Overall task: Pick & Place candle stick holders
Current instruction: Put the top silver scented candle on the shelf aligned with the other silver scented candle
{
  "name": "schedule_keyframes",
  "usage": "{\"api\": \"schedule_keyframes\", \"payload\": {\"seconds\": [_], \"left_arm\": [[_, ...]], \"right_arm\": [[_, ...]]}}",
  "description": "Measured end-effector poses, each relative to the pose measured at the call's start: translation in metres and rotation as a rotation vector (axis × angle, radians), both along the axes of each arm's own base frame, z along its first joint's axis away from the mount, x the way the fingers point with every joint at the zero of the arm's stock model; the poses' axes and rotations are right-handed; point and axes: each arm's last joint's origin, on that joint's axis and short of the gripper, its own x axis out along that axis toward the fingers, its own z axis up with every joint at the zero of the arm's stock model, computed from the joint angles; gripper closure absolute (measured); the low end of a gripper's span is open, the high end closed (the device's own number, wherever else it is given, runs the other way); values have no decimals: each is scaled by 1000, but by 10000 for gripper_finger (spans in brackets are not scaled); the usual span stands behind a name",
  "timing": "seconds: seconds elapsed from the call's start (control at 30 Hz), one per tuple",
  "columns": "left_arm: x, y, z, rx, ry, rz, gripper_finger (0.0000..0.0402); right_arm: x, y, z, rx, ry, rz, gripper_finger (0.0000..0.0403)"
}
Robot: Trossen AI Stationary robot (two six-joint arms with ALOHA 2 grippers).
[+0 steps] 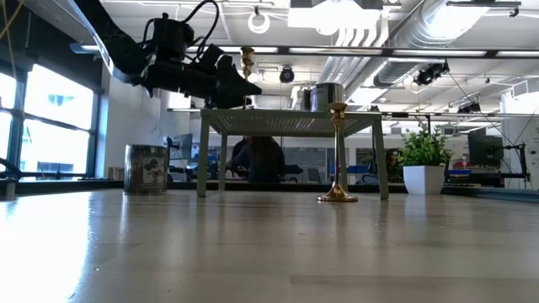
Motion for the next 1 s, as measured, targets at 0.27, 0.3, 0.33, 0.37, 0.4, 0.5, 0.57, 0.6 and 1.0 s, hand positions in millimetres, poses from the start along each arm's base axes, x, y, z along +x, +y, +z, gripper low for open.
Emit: {"api": "schedule_keyframes", "payload": {"seconds": [0.27, 0.3, 0.33, 0.37, 0.4, 0.5, 0.57, 0.6, 1.0], "left_arm": [[-7, -4, 8, -19, 30, 3, 87], [-8, -5, 9, -25, 40, 4, 87], [-10, -6, 10, -30, 48, 4, 87], [-11, -7, 11, -37, 59, 4, 87], [-13, -8, 12, -44, 70, 6, 87], [-18, -10, 15, -62, 106, 41, 87], [-22, -11, 17, -74, 131, 69, 87], [-24, -12, 17, -81, 147, 82, 87], [-50, -25, 27, -128, 282, 181, 87]], "right_arm": [[0, 0, 0, -4, 3, 0, 221], [0, 0, 0, -4, 4, 0, 222], [0, 0, -1, -5, 5, 0, 222], [0, 0, -1, -7, 7, 0, 222], [0, 0, -1, -8, 8, 0, 221], [0, 0, -1, -9, 8, 0, 222], [0, 0, -1, -9, 8, 0, 221], [0, 0, -1, -9, 8, 0, 222], [0, 0, -1, -8, 8, 0, 221]]}}
